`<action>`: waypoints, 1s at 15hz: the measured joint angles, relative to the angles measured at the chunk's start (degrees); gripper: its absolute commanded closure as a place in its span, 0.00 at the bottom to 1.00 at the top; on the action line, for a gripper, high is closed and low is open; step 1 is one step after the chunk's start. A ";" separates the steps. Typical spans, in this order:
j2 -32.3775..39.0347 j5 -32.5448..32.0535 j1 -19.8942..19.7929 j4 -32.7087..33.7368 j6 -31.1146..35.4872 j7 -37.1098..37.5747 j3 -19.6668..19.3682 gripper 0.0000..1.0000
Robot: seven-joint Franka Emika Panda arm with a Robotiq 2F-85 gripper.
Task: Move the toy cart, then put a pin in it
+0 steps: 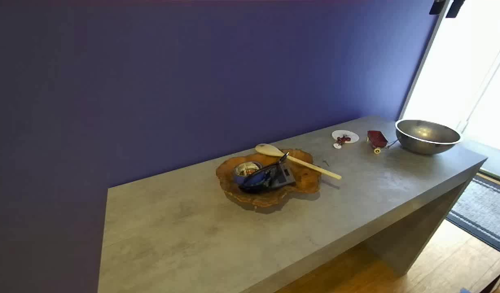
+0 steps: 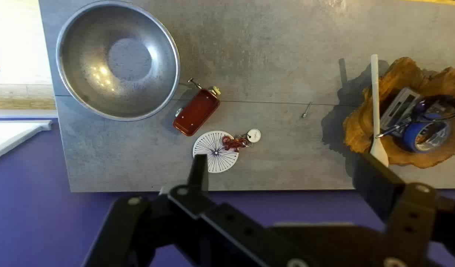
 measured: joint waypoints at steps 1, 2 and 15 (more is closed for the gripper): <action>0.00 0.00 0.00 0.00 0.00 0.00 0.00 0.00; 0.00 0.00 0.00 0.00 0.00 0.00 0.00 0.00; 6.15 0.08 -0.23 -2.96 8.08 10.41 1.12 0.00</action>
